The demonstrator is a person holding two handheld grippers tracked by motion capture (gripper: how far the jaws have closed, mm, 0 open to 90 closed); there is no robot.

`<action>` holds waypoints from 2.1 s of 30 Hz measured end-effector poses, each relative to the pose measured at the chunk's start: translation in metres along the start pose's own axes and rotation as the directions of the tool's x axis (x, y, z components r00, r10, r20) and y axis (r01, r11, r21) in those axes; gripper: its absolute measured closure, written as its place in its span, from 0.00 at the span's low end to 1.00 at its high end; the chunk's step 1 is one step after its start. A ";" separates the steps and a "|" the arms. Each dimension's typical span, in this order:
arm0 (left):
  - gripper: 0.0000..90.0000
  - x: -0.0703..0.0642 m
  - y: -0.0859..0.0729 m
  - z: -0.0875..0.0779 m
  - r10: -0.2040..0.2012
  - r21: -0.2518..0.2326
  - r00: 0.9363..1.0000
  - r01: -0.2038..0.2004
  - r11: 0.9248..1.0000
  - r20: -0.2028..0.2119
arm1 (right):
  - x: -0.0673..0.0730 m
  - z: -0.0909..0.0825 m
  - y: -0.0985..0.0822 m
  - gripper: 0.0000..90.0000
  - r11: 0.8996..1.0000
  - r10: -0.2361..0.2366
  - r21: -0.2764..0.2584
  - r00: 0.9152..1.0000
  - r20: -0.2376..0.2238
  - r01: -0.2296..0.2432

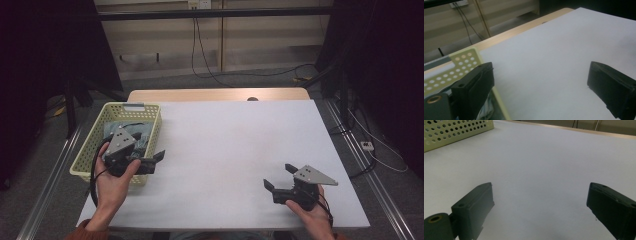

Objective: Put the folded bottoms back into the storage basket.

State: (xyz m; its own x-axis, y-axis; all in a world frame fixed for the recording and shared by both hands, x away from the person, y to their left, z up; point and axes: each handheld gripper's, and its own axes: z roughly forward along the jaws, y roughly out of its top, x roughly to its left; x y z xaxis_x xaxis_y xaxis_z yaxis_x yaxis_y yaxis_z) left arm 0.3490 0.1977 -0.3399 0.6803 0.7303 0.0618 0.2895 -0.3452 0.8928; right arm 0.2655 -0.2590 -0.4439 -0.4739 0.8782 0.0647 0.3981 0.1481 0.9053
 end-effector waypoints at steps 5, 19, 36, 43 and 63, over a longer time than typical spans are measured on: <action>0.08 -0.006 0.008 0.010 0.010 0.007 1.000 -0.010 1.000 0.021 | 0.000 0.000 0.000 0.08 1.000 0.004 -0.001 1.000 0.000 -0.004; 0.08 -0.027 0.006 0.037 0.006 0.001 0.996 -0.007 1.000 0.087 | 0.000 0.000 0.000 0.08 1.000 0.000 -0.002 1.000 -0.004 0.000; 0.08 -0.058 -0.010 0.060 -0.015 -0.011 0.986 0.017 1.000 0.166 | 0.000 0.000 0.000 0.08 1.000 -0.005 -0.001 1.000 -0.006 0.005; 0.08 -0.064 -0.026 0.067 -0.036 -0.014 0.981 0.040 0.999 0.193 | 0.001 0.000 0.000 0.08 1.000 -0.007 0.001 1.000 -0.006 0.007; 0.08 -0.049 -0.065 0.053 -0.100 0.017 0.987 0.099 0.995 0.128 | 0.001 -0.002 -0.001 0.08 1.000 -0.004 0.000 1.000 0.004 0.004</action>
State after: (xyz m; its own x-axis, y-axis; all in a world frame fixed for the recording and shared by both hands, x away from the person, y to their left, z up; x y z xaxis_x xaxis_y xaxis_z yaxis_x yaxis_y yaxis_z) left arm 0.3331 0.1529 -0.4244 0.7286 0.6795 -0.0859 0.3666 -0.2810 0.8869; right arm 0.2634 -0.2590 -0.4439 -0.4723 0.8794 0.0599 0.3963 0.1512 0.9056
